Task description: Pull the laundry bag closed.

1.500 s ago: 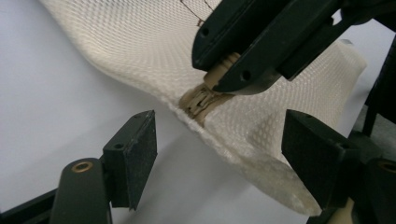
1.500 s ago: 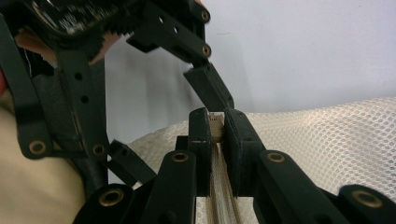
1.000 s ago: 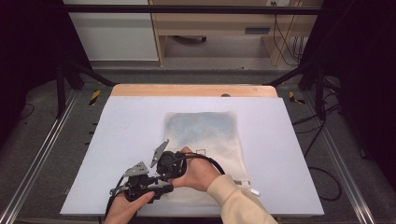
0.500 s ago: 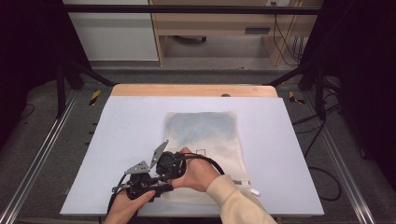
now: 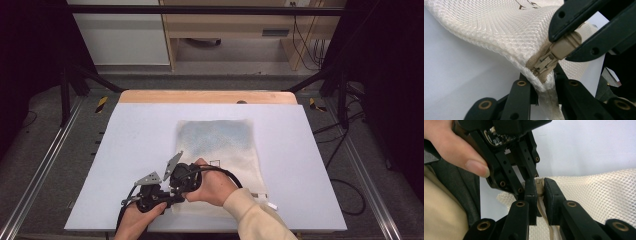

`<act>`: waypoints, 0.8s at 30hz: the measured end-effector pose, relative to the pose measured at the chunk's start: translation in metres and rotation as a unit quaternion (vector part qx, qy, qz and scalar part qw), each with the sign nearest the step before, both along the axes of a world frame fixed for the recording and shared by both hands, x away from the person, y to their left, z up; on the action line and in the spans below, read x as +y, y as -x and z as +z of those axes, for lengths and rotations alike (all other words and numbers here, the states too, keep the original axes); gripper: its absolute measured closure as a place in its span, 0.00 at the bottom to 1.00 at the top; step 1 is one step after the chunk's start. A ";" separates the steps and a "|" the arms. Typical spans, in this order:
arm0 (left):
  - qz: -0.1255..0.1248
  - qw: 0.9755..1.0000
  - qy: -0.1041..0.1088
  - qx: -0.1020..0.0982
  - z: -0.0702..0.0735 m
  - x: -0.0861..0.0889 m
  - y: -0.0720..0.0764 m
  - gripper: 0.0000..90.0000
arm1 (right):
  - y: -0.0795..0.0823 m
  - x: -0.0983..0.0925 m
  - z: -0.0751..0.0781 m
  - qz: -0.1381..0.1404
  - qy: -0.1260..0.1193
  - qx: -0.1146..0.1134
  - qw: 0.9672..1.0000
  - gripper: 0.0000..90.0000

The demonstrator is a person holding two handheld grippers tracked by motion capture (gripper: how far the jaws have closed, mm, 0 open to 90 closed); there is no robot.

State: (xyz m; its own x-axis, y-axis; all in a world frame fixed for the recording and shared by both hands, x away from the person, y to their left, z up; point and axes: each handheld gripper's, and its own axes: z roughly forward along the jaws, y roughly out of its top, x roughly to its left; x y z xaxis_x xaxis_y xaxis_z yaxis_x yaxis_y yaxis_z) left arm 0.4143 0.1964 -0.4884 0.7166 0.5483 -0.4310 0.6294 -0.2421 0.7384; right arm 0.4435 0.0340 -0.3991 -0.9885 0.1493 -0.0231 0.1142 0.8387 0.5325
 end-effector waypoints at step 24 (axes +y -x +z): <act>0.008 1.000 -0.010 -0.010 0.003 0.002 0.001 0.94 | 0.004 -0.007 -0.007 0.010 0.021 -0.032 0.999 0.91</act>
State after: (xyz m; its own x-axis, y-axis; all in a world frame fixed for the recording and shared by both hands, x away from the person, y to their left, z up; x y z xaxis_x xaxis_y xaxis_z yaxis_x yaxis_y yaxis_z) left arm 0.4134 0.1981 -0.4855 0.7162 0.5680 -0.4055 0.6185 -0.2473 0.7458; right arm 0.4395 0.0270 -0.4064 -0.9877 0.1270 -0.0914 0.0644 0.8624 0.5021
